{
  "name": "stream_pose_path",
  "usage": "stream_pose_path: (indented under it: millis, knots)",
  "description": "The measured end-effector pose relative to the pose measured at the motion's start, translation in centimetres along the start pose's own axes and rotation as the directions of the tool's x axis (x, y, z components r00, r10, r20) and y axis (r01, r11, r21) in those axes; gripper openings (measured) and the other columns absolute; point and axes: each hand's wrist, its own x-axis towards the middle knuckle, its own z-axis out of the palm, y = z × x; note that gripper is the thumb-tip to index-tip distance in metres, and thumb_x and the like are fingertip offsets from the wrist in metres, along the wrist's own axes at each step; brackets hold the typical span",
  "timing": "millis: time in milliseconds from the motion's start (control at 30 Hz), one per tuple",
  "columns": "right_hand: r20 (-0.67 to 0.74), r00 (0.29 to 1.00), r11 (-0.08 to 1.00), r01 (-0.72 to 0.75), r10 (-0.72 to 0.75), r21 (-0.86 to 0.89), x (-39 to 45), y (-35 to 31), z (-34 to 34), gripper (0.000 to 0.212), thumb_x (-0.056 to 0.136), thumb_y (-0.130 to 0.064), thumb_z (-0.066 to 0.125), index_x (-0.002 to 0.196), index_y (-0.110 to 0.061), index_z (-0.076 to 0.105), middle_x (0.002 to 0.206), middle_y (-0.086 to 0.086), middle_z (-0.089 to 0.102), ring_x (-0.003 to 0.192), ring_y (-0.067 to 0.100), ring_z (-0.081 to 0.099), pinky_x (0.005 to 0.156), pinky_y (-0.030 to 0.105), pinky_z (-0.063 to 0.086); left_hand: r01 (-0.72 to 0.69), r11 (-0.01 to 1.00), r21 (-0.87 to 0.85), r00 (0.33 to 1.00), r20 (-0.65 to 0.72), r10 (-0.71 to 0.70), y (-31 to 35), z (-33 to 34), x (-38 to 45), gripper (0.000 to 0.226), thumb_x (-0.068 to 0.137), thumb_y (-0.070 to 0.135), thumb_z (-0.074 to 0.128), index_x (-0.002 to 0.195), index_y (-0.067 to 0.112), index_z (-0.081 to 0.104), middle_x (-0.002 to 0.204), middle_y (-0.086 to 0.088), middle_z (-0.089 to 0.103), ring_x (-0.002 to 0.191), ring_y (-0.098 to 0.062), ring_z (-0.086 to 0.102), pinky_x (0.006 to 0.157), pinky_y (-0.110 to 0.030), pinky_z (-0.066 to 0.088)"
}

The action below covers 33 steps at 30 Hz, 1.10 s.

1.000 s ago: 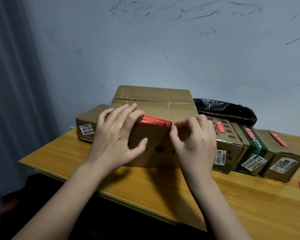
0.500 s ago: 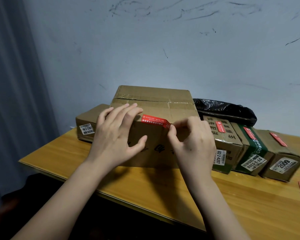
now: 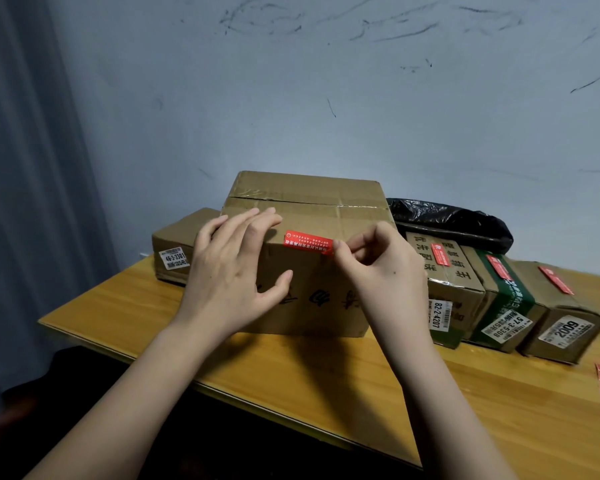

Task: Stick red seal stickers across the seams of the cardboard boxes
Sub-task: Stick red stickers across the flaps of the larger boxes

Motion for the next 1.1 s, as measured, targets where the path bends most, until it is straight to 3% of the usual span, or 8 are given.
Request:
stream_pose_path:
  millis: [200,533,700,1100]
  knots:
    - [0.056,0.996,0.993,-0.068,0.063,0.096,0.7,0.4,0.2,0.024,0.076,-0.039,0.069,0.067,-0.025,0.053,0.058,-0.015,0.062,0.065,0.017,0.065,0.070,0.048,0.054,-0.003,1.000,0.001,1.000,-0.007,0.003,0.0,0.0,0.1,0.061,0.080,0.048,0.051,0.131,0.016,0.038,0.135,-0.006,0.055,0.127,-0.023,0.048,0.108,-0.038,0.025]
    - [0.117,0.989,0.986,-0.103,0.088,0.134,0.9,0.0,-0.1,0.023,0.073,-0.043,0.068,0.065,-0.025,0.056,0.061,-0.008,0.067,0.064,0.016,0.066,0.072,0.049,0.055,-0.005,1.000,0.014,1.000,-0.022,0.005,-0.2,0.1,-0.1,0.057,0.083,0.044,0.051,0.131,0.015,0.038,0.134,-0.005,0.055,0.126,-0.022,0.049,0.107,-0.039,0.027]
    - [0.142,0.987,0.976,-0.105,0.078,0.193,0.9,-1.0,-0.9,0.023,0.079,-0.034,0.071,0.067,-0.021,0.057,0.063,0.001,0.068,0.062,0.020,0.066,0.067,0.050,0.056,-0.001,1.000,0.022,0.999,-0.046,0.002,-0.2,0.2,0.1,0.060,0.080,0.036,0.063,0.131,0.013,0.040,0.130,-0.009,0.058,0.123,-0.025,0.051,0.106,-0.042,0.031]
    - [0.177,0.983,0.970,-0.089,0.049,0.224,1.0,-1.9,-1.3,0.022,0.073,-0.039,0.071,0.066,-0.022,0.059,0.059,0.000,0.066,0.061,0.020,0.064,0.073,0.053,0.054,0.012,1.000,0.024,0.999,-0.050,-0.011,-0.1,0.2,0.0,0.061,0.078,0.033,0.066,0.130,0.011,0.043,0.126,-0.009,0.059,0.122,-0.024,0.052,0.106,-0.037,0.027]
